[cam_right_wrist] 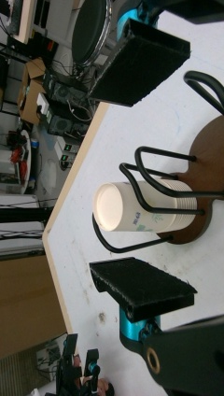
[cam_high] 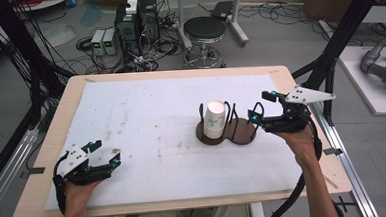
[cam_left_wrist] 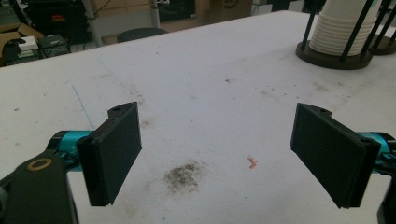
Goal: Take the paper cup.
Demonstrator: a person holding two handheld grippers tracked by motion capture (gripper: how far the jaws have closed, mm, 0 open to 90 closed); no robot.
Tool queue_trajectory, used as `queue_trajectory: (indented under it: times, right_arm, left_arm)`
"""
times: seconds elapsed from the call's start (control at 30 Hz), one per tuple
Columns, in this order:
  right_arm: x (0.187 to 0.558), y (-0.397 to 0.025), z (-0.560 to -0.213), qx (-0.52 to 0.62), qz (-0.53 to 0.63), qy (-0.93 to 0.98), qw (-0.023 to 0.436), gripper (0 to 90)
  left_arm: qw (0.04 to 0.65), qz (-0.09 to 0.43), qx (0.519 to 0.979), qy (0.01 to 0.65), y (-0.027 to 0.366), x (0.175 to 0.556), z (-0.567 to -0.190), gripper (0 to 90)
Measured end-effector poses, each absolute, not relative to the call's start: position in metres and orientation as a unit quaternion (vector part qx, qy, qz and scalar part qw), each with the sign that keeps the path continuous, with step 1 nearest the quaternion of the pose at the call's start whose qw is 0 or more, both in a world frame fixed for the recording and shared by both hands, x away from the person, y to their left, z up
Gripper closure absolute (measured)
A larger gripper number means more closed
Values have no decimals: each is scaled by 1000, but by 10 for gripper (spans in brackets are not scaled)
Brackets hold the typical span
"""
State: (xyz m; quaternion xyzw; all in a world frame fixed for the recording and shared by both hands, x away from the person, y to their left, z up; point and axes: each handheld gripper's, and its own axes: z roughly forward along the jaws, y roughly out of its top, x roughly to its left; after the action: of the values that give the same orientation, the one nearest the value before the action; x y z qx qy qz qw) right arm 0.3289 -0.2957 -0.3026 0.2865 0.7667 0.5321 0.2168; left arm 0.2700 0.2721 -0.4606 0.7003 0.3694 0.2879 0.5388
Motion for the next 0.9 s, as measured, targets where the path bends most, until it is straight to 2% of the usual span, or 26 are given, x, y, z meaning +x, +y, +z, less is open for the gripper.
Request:
queue_trajectory:
  times: [0.23,0.9]
  right_arm:
    - [342,-288,-288,281,510,784,217,159]
    - [387,-246,-277,242,428,856,162,159]
  left_arm:
    - [538,287,701,370,272,270,-461,162]
    - [537,283,704,369,271,271,-461,162]
